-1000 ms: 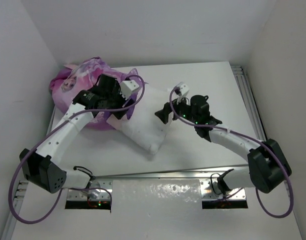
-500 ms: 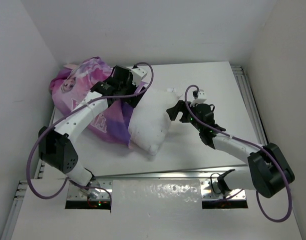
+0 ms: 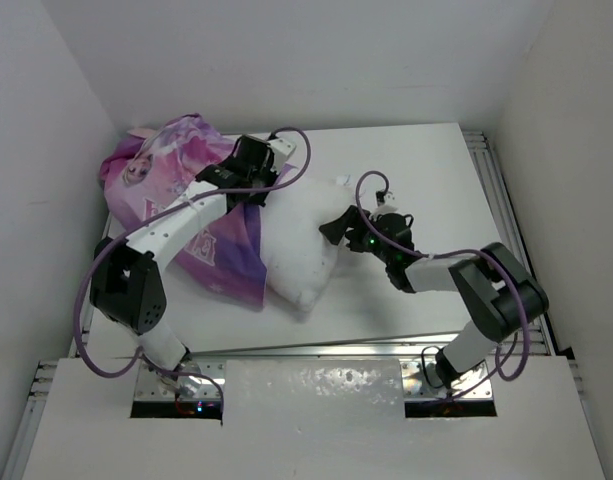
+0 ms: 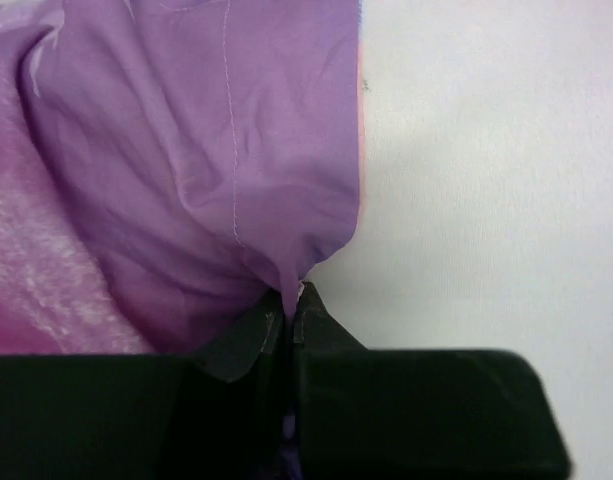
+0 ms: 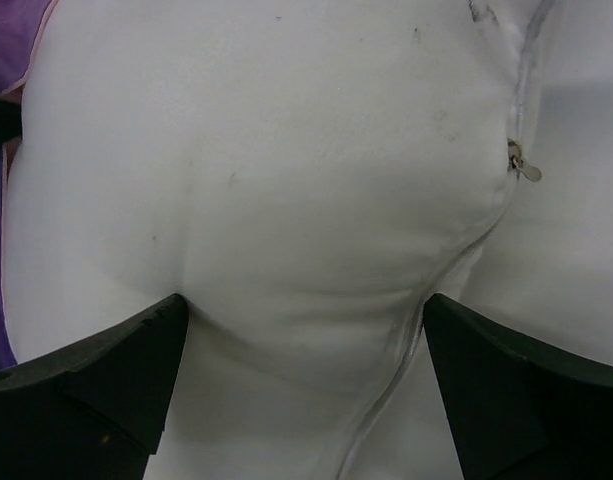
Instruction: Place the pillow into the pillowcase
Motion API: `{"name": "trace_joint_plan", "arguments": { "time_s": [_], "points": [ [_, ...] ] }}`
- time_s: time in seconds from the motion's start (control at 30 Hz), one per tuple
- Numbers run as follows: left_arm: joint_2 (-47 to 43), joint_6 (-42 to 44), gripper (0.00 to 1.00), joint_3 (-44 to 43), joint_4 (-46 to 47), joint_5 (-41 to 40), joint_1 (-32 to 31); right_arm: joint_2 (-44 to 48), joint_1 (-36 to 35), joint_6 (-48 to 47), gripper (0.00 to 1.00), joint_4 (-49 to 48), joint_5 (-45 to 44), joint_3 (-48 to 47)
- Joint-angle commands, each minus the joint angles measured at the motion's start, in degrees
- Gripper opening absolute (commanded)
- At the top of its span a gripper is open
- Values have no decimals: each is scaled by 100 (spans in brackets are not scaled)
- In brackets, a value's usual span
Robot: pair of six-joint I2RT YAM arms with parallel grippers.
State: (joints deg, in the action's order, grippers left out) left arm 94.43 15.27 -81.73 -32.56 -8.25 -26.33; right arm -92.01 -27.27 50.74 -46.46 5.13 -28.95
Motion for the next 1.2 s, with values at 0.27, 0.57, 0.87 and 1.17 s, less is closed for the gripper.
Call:
{"name": "trace_joint_plan", "arguments": {
  "time_s": [0.27,0.57,0.87,1.17],
  "points": [
    [-443,107,0,-895,-425,1887,-118,-1126,-358,332,35,-1807,1298,-638],
    [-320,503,0,-2161,-1279,2652,-523,-655,-1026,-345,0,-2990,1018,-1359],
    [-250,1083,0,-3962,-2035,3795,-610,87,-1413,-1707,0,-4380,-617,-2129],
    [145,891,0,-5501,-2010,4376,-769,-1353,-1764,-2780,0,-3055,-1786,-4528]
  ]
}}
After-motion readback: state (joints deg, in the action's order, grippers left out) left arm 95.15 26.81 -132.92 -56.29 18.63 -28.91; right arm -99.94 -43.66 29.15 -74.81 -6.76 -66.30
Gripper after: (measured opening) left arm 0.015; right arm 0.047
